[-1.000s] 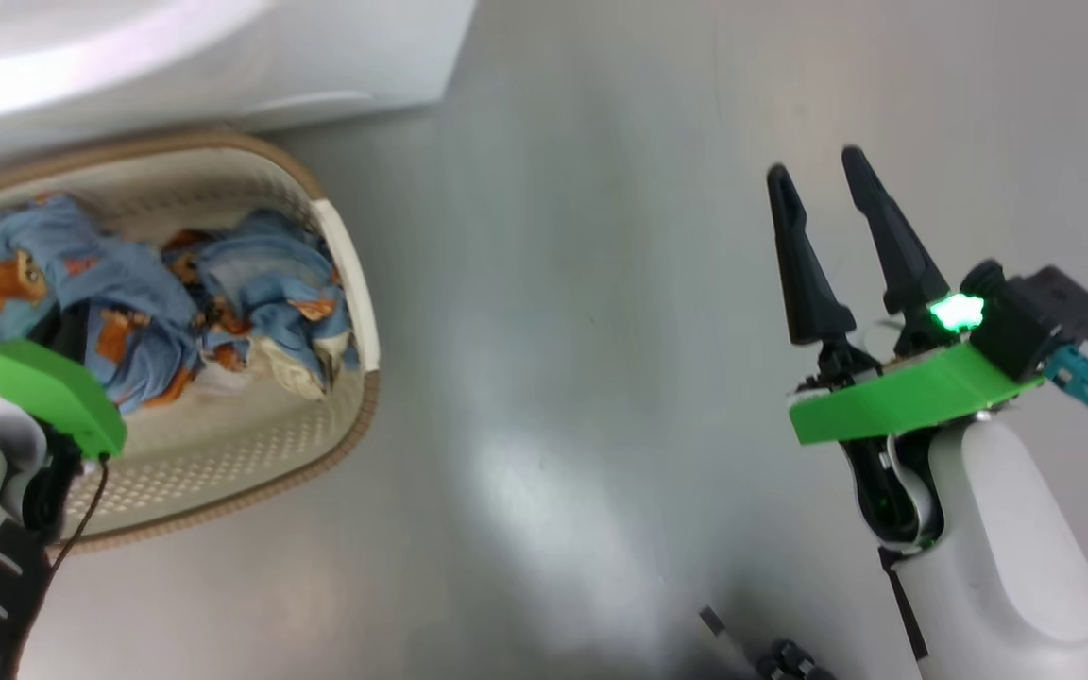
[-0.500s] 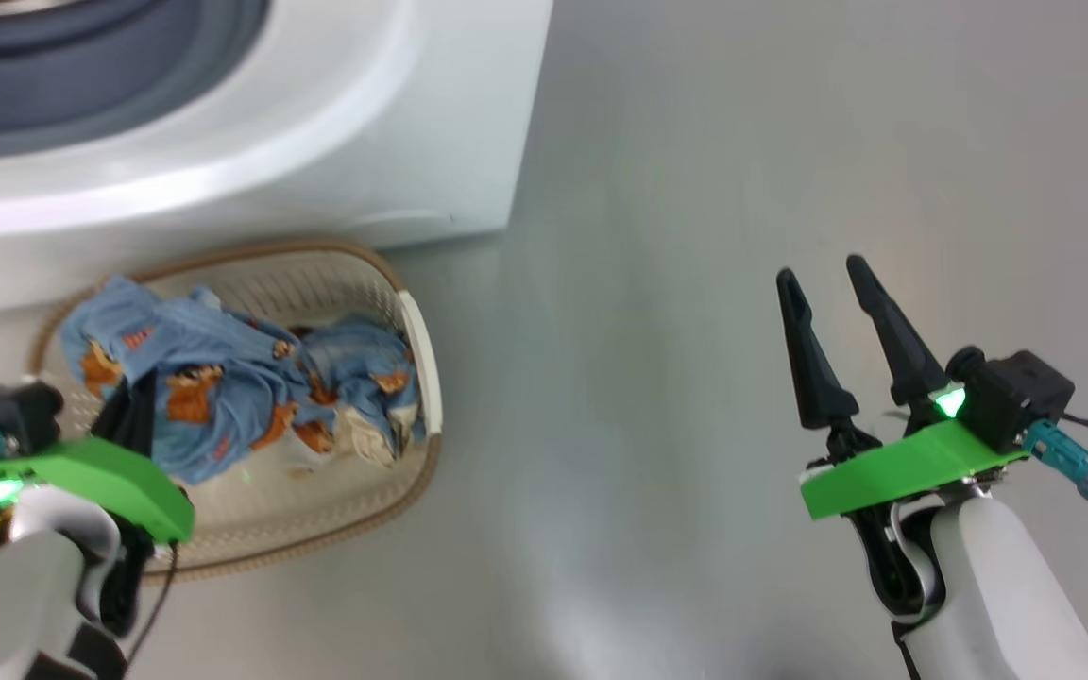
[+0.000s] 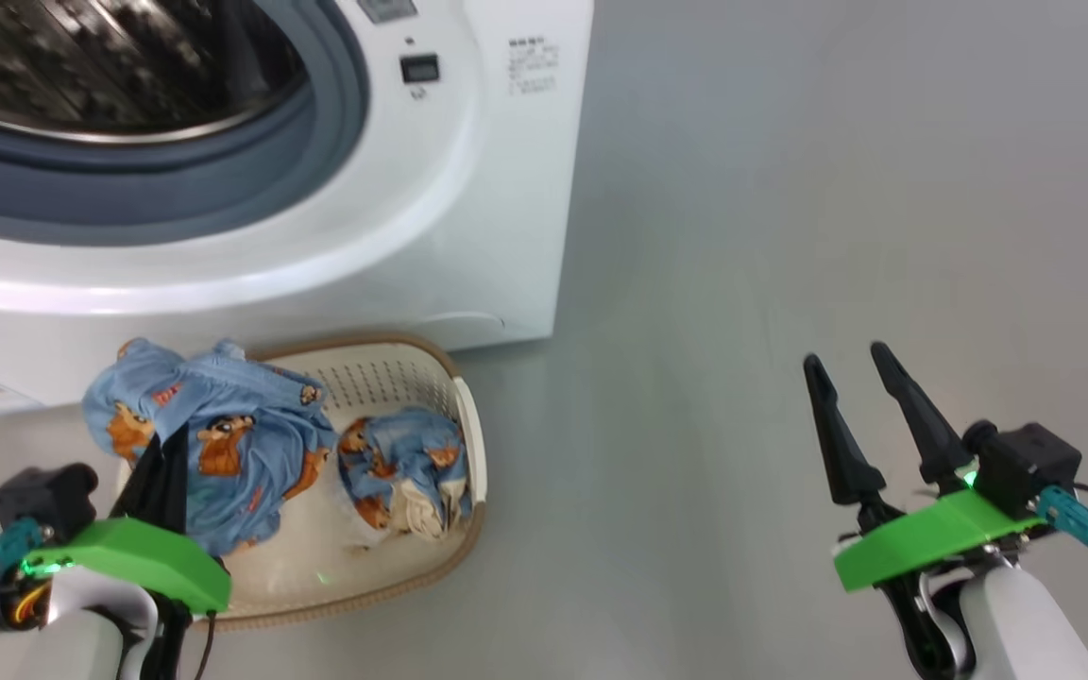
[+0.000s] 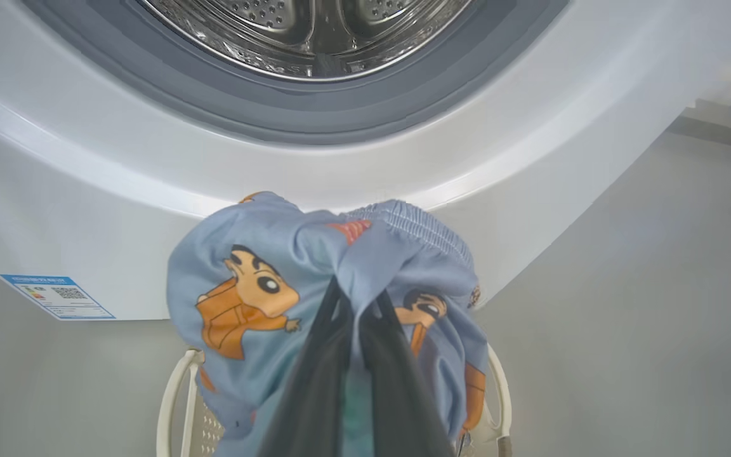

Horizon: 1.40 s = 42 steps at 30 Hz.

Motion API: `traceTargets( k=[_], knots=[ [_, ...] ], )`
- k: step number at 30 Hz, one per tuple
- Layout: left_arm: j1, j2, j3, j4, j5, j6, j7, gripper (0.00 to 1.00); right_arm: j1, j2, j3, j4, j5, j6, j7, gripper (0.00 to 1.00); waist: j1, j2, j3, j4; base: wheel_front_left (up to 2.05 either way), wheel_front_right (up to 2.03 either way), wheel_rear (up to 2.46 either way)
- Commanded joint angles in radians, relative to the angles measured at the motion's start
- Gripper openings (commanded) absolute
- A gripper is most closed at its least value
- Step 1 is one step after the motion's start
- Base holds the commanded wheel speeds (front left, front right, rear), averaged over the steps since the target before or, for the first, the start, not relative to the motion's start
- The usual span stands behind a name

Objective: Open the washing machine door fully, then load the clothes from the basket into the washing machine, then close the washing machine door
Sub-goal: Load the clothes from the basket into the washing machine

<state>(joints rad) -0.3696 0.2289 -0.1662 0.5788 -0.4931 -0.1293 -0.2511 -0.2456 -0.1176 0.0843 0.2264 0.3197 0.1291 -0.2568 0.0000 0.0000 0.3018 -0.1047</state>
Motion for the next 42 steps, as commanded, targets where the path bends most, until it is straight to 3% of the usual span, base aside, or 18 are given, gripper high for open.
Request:
traceTargets(
  k=[1, 11, 23, 34, 42],
  knots=[
    [0.009, 0.027, 0.041, -0.030, 0.012, -0.001, -0.011, 0.00, 0.017, -0.009, 0.017, -0.020, 0.014, 0.002, -0.005, 1.00, 0.0000, 0.0000, -0.046, 0.024, 0.00, 0.00, 0.00],
    [0.156, -0.023, 0.161, -0.227, 0.077, -0.001, -0.011, 0.00, 0.088, -0.038, 0.003, -0.017, 0.024, 0.002, -0.005, 1.00, 0.0000, 0.0000, -0.129, 0.037, 0.00, 0.00, 0.00],
    [0.293, -0.099, 0.260, -0.421, 0.140, -0.001, -0.011, 0.00, 0.118, -0.039, -0.018, -0.030, 0.021, 0.002, -0.005, 1.00, 0.0000, 0.0000, -0.143, 0.045, 0.00, 0.00, 0.00],
    [0.295, -0.120, 0.278, -0.453, 0.155, -0.001, -0.011, 0.00, 0.110, -0.036, -0.027, -0.037, 0.019, 0.002, -0.005, 1.00, 0.0000, 0.0000, -0.121, 0.042, 0.00, 0.00, 0.00],
    [0.226, -0.101, 0.274, -0.452, 0.157, -0.001, -0.011, 0.00, 0.088, -0.024, -0.024, -0.045, 0.014, 0.002, -0.005, 1.00, 0.0000, 0.0000, -0.070, 0.028, 0.00, 0.00, 0.00]
  ],
)
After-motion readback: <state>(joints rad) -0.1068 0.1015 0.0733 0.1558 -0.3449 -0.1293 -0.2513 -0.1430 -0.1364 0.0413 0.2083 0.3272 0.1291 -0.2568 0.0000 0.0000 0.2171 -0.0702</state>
